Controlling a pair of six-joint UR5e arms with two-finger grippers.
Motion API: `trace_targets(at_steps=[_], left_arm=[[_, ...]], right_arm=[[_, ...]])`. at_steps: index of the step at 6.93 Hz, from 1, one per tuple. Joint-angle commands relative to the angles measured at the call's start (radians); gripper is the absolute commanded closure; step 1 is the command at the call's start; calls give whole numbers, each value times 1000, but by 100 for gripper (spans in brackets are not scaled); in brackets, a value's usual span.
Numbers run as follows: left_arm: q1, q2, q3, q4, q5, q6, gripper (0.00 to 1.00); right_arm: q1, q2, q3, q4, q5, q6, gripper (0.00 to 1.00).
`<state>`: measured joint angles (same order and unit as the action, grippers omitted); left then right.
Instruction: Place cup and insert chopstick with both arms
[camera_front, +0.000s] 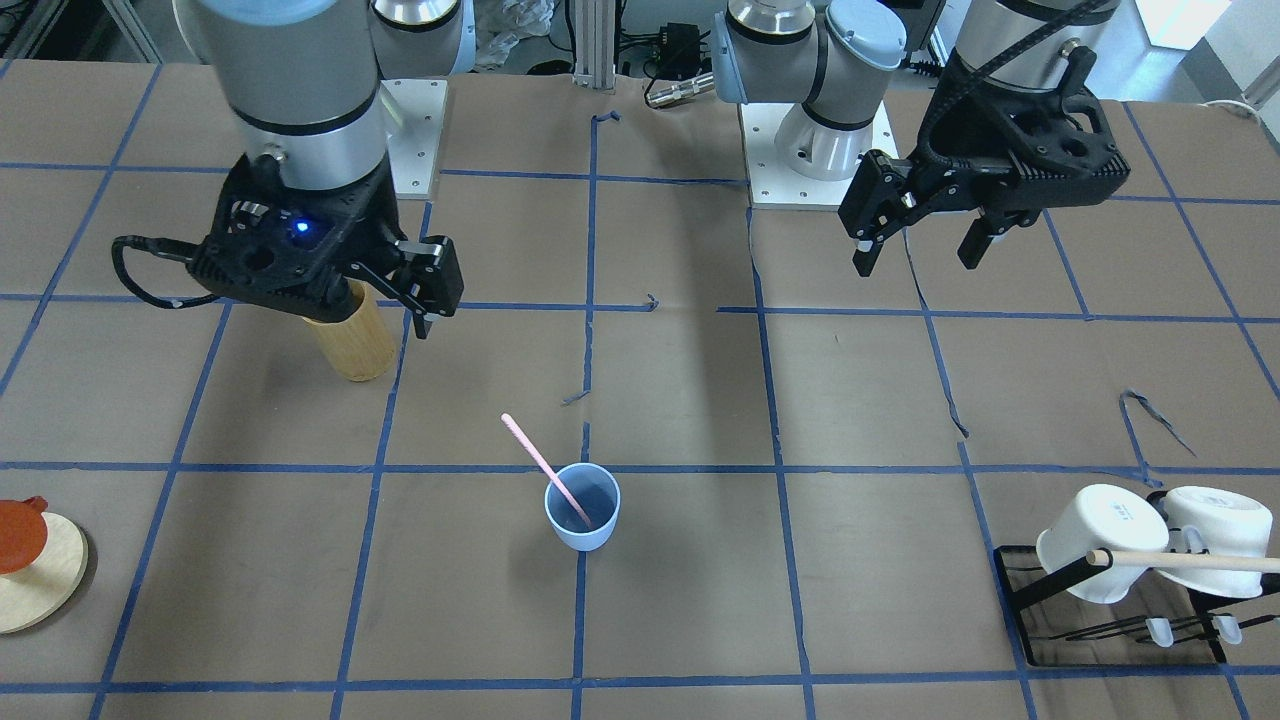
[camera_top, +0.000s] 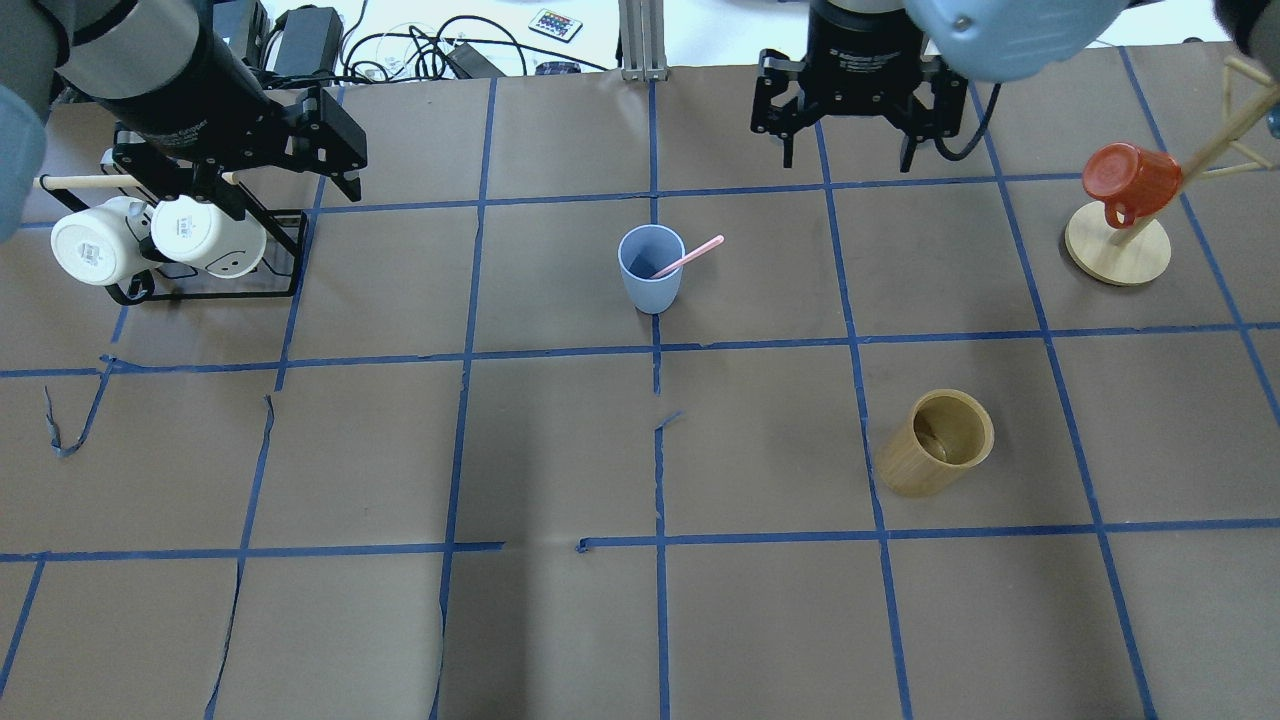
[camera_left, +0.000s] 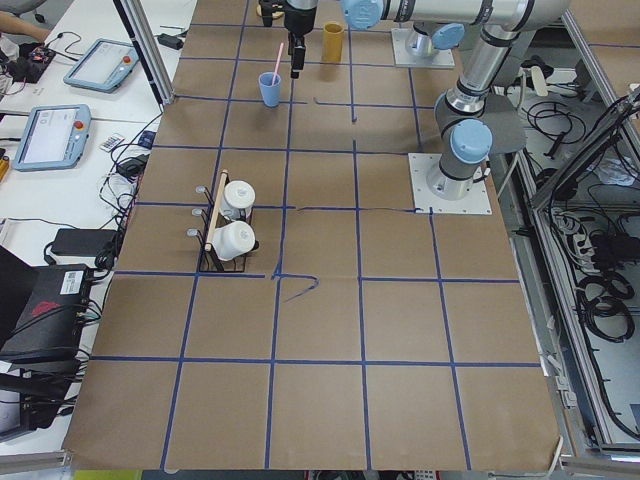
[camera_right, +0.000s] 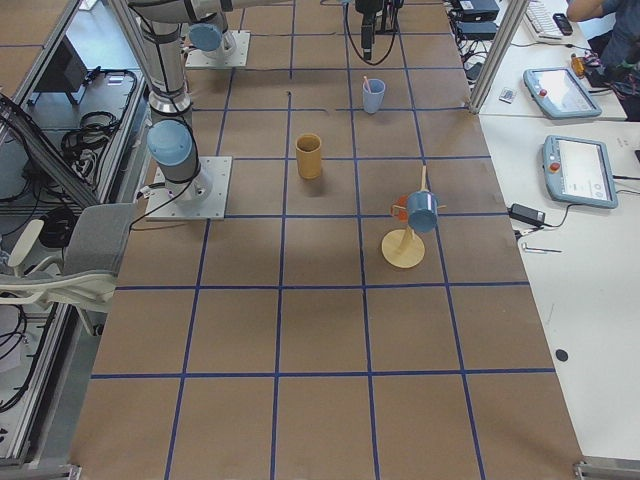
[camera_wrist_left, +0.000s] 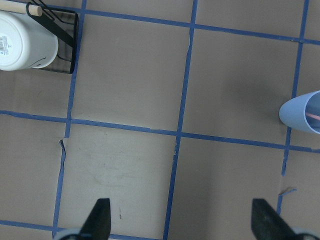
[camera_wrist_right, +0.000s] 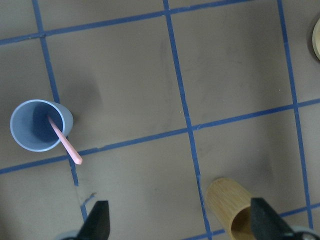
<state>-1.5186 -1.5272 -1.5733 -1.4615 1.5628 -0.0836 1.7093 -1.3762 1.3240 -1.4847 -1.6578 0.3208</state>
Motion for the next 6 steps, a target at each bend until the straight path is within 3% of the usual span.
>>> trace_targets(at_steps=[1, 2, 6], left_arm=[[0, -5, 1, 1, 0, 2, 0], [0, -5, 1, 1, 0, 2, 0], [2, 8, 10, -6, 13, 5, 0]], right_arm=[[-130, -76, 9, 144, 27, -269, 0], [-163, -110, 15, 177, 30, -349, 1], [-177, -159, 34, 167, 26, -362, 0]])
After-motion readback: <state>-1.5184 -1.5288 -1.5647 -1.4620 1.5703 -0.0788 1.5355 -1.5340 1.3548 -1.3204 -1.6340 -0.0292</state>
